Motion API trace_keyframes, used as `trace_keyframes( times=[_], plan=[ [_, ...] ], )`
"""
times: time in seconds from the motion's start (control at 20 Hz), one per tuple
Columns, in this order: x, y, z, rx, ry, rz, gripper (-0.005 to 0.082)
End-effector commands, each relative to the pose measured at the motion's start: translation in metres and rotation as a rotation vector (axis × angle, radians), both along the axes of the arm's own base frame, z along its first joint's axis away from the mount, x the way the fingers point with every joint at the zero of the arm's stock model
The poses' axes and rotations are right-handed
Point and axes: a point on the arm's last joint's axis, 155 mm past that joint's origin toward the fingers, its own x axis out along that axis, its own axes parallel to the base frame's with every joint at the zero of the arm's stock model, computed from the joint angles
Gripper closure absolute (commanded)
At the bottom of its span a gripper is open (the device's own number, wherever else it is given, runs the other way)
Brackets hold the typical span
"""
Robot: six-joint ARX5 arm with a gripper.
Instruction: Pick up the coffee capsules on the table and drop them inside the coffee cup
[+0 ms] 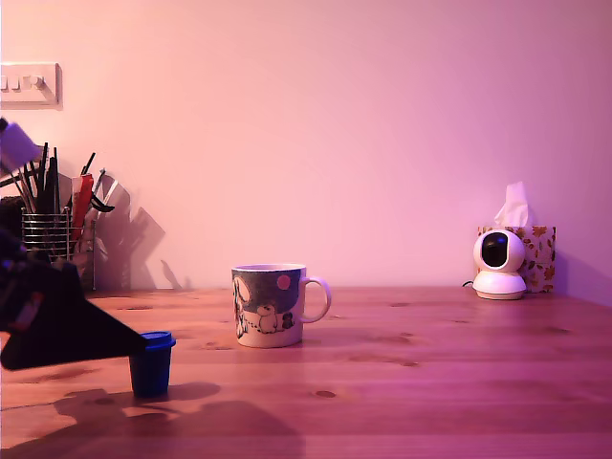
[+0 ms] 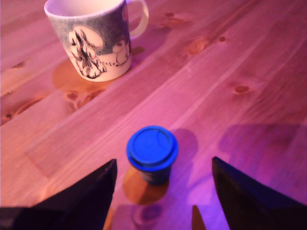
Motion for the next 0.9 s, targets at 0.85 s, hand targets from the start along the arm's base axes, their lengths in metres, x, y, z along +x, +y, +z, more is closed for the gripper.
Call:
trace_keyframes(
  times=[0.85],
  plan=[
    [0.015, -0.012, -0.025, -0.054, -0.024, -0.038, 0.0198]
  ],
)
